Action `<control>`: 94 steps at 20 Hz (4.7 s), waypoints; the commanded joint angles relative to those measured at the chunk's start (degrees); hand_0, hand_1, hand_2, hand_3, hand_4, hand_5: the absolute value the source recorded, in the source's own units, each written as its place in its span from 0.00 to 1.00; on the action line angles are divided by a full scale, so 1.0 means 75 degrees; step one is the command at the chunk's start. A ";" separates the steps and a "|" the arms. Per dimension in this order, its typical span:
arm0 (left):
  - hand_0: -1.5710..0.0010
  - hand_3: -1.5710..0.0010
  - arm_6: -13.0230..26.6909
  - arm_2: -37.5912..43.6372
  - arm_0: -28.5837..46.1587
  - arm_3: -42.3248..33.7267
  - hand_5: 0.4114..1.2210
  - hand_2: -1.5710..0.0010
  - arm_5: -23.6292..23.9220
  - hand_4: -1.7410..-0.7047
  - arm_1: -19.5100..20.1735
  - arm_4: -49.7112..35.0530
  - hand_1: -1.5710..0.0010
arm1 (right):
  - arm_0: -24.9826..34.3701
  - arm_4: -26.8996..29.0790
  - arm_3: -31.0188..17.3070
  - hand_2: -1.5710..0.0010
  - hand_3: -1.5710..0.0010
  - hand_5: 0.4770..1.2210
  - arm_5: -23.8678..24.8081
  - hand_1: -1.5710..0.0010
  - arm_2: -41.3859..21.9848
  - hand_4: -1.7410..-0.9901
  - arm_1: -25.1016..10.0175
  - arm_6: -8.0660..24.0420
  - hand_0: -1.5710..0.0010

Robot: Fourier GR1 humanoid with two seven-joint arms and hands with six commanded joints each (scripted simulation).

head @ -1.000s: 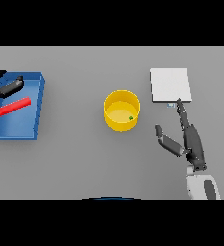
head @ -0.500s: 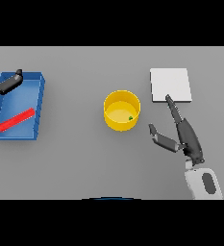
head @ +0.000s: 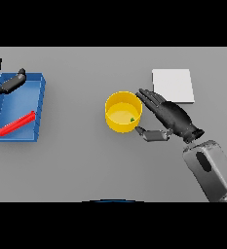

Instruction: Pick up the red beaker and tilt it to pour out 1 green nut into yellow bowl. Pick up the yellow bowl and place it on the metallic measuring scale.

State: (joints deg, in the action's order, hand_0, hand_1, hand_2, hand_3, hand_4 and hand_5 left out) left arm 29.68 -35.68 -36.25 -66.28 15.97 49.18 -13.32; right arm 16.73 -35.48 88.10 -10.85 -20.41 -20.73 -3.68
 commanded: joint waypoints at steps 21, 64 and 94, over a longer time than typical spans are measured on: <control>1.00 1.00 -0.0179 0.0035 0.0027 -0.0009 0.40 1.00 -0.0099 0.91 0.0054 -0.0078 1.00 | 0.2695 -0.1089 -0.2996 1.00 1.00 0.26 -0.1726 1.00 -0.1779 0.60 0.0225 -0.1032 1.00; 1.00 1.00 -0.0059 0.0113 0.0041 -0.0354 0.40 1.00 -0.0071 0.90 0.0359 -0.0108 1.00 | 0.3623 -0.0377 -0.1191 0.00 0.16 1.00 -0.3633 0.00 -0.1365 0.03 -0.1248 0.0220 0.00; 1.00 1.00 0.0466 0.0077 0.0052 -0.0583 0.40 1.00 -0.0026 0.90 0.0512 -0.0052 1.00 | 0.4793 -0.0748 -0.7252 0.00 0.16 1.00 -0.0763 0.11 -0.0879 0.02 -0.0999 -0.0886 0.03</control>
State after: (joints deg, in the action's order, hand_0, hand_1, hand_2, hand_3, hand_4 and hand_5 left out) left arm 33.25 -35.09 -35.84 -70.64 15.79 53.04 -13.69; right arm 52.65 -41.06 33.70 -16.60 -27.02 -28.24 -10.21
